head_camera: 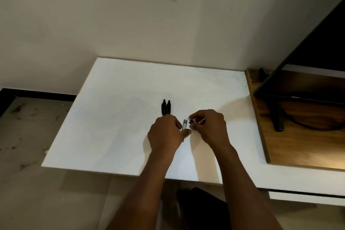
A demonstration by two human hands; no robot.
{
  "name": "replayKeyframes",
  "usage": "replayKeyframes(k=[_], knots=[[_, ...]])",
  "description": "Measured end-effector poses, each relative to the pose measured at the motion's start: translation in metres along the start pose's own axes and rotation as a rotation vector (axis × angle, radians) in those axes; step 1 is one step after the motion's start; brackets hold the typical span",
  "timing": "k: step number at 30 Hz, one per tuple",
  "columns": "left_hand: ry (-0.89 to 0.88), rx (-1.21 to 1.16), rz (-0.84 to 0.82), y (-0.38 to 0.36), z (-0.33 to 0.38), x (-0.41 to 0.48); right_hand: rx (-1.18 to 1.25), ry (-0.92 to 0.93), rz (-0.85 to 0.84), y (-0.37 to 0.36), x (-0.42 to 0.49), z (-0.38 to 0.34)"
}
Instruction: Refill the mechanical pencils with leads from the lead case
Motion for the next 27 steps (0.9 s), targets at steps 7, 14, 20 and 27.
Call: replayKeyframes(k=[7, 14, 20, 27], knots=[[0.0, 0.118, 0.091, -0.009, 0.01, -0.004, -0.029, -0.008, 0.041, -0.002, 0.003, 0.003], [0.018, 0.022, 0.082, -0.007, 0.005, -0.002, -0.083, -0.049, 0.034, -0.004, 0.004, 0.007], [-0.044, -0.098, 0.11, 0.004, 0.007, 0.003, 0.902, -0.28, 0.099, 0.013, 0.001, 0.022], [-0.164, -0.301, 0.111, 0.016, 0.013, 0.006, 1.12, -0.207, 0.038, 0.013, 0.002, 0.008]])
Point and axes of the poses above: each hand's wrist, its own x-axis towards the middle knuckle, its own y-axis out of the back of the hand, z = x × y, the point moved 7 cm from there along x, towards the middle knuckle
